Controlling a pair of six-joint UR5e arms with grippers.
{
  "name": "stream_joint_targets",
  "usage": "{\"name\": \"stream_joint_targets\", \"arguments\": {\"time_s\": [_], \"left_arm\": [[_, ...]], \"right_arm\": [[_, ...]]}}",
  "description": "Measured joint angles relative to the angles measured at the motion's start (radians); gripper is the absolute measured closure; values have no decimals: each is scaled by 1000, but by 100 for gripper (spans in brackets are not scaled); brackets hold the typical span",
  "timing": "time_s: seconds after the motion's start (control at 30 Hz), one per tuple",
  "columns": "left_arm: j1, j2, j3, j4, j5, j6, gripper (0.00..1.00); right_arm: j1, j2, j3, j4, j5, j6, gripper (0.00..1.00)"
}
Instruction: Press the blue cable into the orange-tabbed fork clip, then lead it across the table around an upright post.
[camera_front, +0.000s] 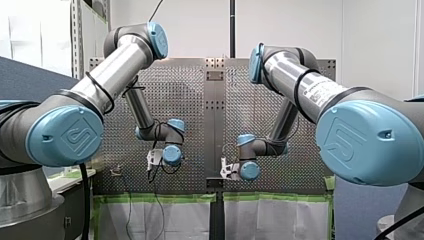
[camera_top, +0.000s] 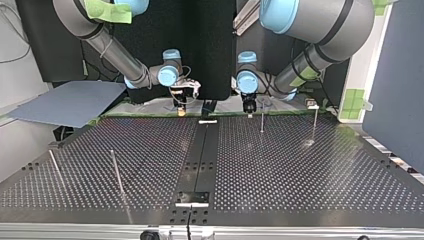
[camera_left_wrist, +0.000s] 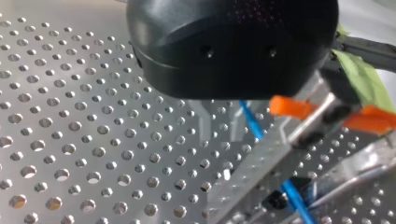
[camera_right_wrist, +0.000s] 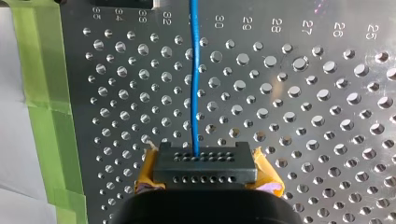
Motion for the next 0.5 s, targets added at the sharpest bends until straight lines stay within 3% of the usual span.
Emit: {"name": "stream_joint_targets", "arguments": {"time_s": [0.5], "left_arm": [[0, 1, 0, -1, 2, -3, 100]], "right_arm": [[0, 0, 0, 1, -1, -1, 100]]}}
